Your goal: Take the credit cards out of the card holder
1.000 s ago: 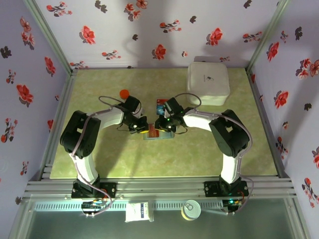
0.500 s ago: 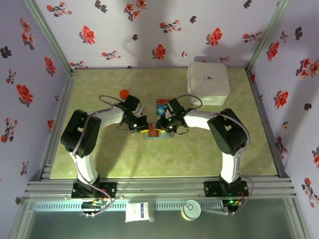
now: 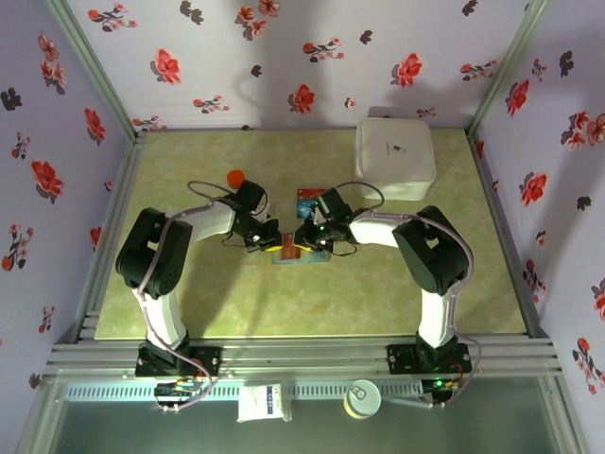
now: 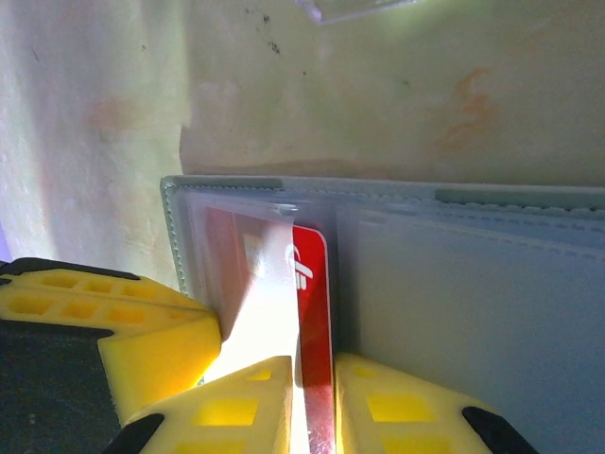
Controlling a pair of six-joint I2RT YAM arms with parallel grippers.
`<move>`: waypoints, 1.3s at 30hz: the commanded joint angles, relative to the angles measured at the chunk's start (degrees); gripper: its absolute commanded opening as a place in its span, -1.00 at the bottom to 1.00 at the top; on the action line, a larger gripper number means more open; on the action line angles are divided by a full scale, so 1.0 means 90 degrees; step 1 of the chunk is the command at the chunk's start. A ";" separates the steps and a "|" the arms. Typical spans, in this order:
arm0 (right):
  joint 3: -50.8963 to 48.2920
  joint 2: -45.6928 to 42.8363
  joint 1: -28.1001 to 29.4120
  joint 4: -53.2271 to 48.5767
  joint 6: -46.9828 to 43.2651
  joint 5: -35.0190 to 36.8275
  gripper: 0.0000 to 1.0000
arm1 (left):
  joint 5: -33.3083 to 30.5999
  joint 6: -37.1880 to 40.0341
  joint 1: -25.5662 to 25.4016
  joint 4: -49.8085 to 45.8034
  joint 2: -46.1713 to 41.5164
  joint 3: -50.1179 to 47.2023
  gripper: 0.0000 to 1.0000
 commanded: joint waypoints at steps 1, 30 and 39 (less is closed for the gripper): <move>-0.0098 -0.0178 -0.0016 0.0095 0.0131 -0.0073 -0.67 | -0.0202 0.0137 0.0019 -0.0237 0.0271 -0.0011 -1.00; -0.0686 -0.0774 -0.0260 0.0125 0.0101 0.0056 -0.85 | -0.0209 0.0185 0.0007 -0.0290 0.0201 -0.0011 -1.00; -0.0680 -0.1351 -0.0377 -0.0650 -0.0408 0.0367 -0.90 | -0.0206 0.0181 0.0011 -0.0209 0.0088 -0.0002 -1.00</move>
